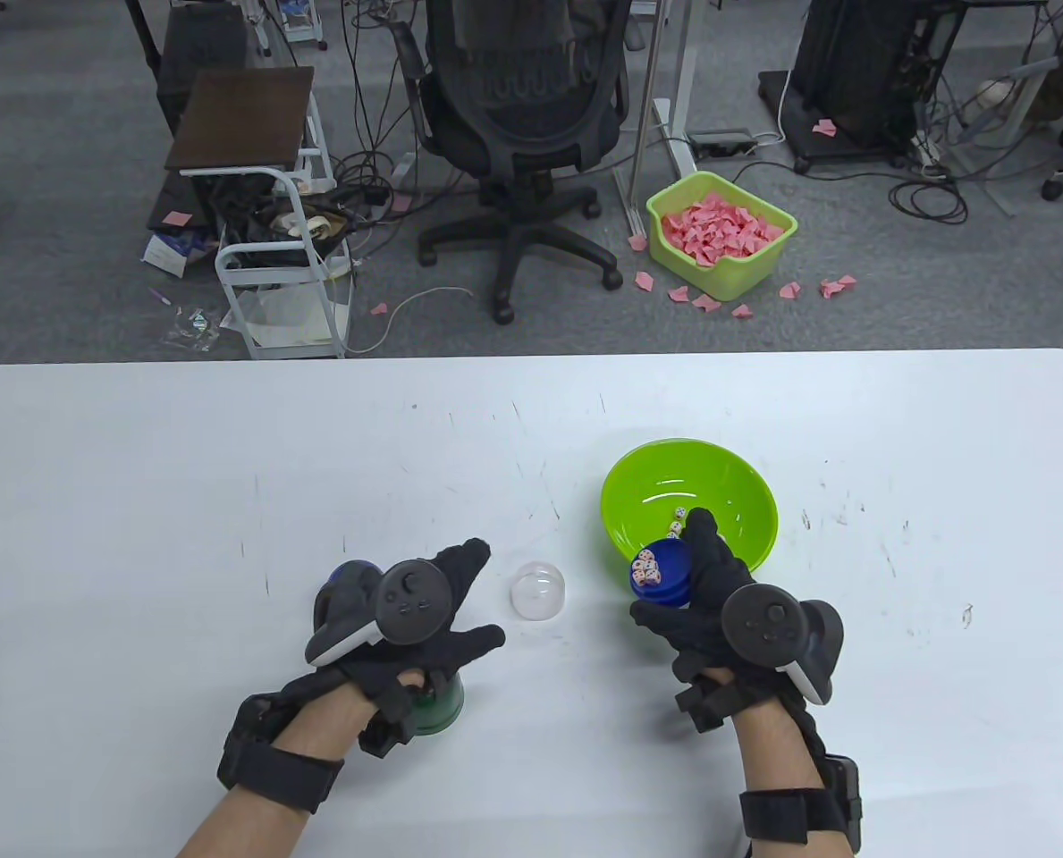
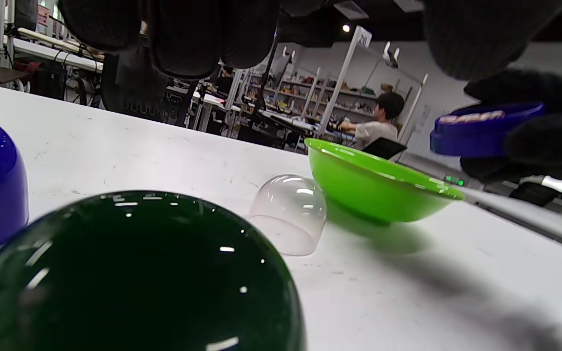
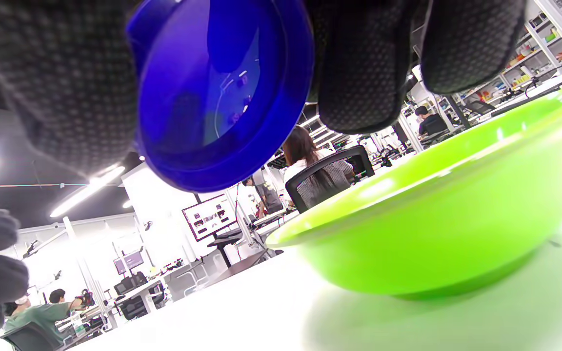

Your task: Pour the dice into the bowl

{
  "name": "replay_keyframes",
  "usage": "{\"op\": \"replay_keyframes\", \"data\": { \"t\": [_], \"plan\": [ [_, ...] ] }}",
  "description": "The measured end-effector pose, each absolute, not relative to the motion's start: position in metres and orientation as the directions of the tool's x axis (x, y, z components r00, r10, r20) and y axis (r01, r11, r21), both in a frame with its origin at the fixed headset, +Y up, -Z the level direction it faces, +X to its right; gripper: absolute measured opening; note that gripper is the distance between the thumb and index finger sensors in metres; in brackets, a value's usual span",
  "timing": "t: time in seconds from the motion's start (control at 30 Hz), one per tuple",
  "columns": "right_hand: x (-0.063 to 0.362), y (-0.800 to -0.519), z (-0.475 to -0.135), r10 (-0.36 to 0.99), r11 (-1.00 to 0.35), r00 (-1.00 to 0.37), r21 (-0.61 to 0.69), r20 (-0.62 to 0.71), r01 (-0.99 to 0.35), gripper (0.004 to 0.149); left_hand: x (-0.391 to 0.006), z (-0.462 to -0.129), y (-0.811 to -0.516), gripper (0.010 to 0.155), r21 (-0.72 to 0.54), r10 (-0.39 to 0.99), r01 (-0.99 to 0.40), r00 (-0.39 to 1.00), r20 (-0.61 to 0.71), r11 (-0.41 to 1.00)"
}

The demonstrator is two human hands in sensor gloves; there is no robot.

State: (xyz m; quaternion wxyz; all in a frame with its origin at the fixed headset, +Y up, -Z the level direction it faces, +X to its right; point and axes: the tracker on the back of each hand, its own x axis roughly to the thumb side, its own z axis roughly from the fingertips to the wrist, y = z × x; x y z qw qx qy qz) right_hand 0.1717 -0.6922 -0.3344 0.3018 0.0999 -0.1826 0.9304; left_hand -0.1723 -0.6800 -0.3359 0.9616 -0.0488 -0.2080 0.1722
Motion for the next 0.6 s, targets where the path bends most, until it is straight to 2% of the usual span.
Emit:
{"op": "replay_keyframes", "data": {
  "t": [0.33, 0.6],
  "plan": [
    [0.172, -0.692, -0.335, 0.559, -0.706, -0.775, -0.320, 0.295, -0.631, 0.103, -0.202, -0.325, -0.684, 0.089, -0.125, 0.559, -0.555, 0.748, 0.358, 0.823],
    [0.173, -0.691, -0.337, 0.572, -0.702, -0.775, -0.328, 0.270, -0.633, 0.101, -0.212, -0.326, -0.693, 0.087, -0.125, 0.576, -0.573, 0.735, 0.358, 0.810]
  ]
}}
